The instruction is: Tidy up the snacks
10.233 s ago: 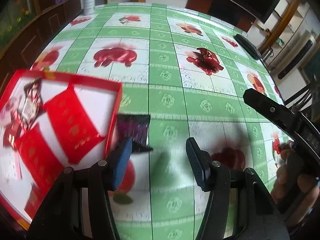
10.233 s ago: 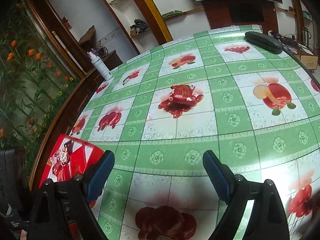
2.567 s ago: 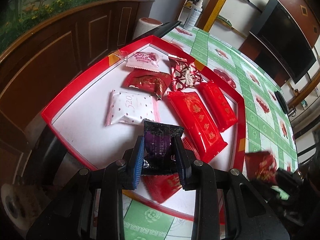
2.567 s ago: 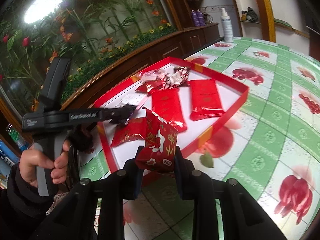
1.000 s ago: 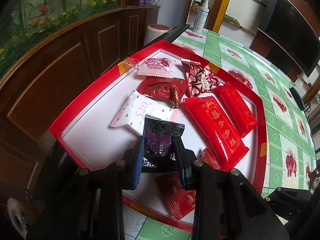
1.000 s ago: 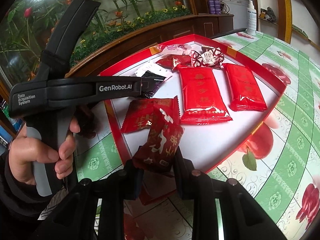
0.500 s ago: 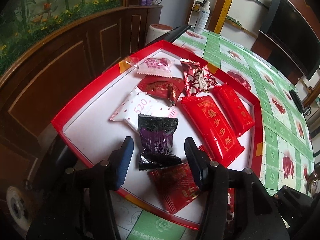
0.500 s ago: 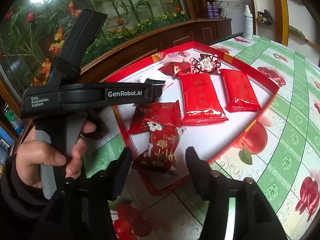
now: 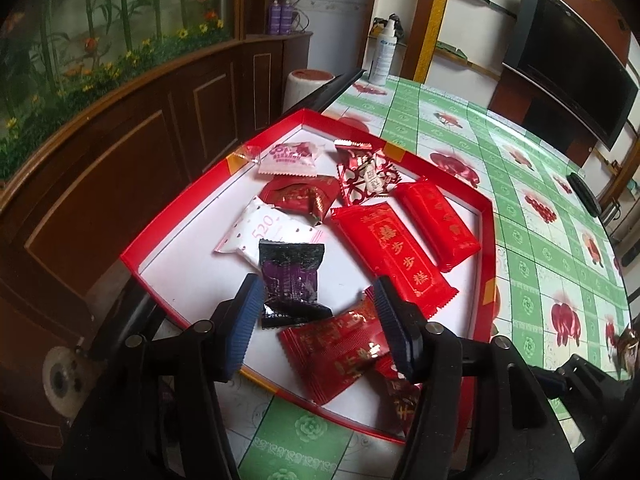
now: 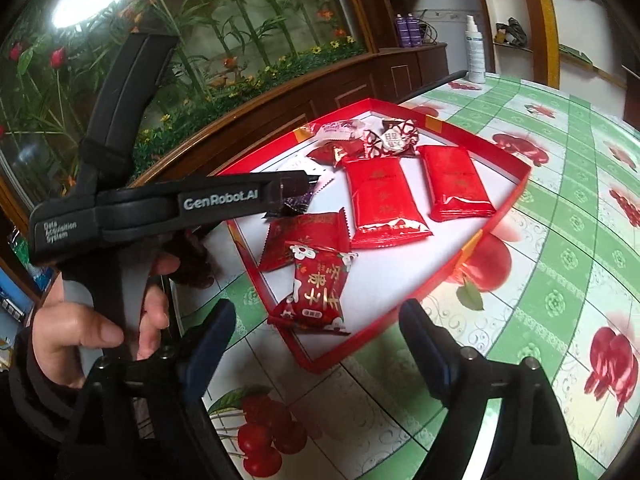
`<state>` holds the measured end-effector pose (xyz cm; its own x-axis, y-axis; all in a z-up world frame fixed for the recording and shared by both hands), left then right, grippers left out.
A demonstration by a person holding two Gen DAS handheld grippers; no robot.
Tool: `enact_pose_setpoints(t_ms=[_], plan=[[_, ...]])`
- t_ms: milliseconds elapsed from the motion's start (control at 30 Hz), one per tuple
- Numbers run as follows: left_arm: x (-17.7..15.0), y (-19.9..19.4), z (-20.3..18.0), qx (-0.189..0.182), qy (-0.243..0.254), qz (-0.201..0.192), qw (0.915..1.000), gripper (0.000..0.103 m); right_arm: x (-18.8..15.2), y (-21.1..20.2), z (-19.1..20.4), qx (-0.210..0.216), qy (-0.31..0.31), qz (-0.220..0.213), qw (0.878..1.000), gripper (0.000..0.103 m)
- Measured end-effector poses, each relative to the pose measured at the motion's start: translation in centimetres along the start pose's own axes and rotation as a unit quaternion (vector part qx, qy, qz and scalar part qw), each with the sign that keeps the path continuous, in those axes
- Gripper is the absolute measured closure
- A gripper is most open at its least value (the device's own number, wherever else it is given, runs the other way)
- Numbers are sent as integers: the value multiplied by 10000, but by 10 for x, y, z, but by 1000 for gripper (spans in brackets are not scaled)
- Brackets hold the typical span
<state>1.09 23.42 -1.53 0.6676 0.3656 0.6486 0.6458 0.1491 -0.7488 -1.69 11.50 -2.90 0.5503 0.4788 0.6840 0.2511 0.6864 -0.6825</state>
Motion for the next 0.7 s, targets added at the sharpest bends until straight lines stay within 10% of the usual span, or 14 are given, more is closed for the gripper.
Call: enact_pose_setpoints(t_ms=[700], plan=[[-16,-76,-12,-23,415,-977,9943,29,-7,-26,-3,-640,-358,-211,9971,0]])
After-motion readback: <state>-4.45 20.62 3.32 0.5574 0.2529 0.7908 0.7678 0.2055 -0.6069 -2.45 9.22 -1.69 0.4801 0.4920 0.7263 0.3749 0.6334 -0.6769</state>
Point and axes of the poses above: each gripper's, at about its wrist camera, not at the fingertips, and y roughly the way its jaws point, z to its left, x to its top, the point moved 10 cm from there along y, roughly the way its jaws point, and after that the axes turned 3 degrees about -y, right-handed, at the moved point
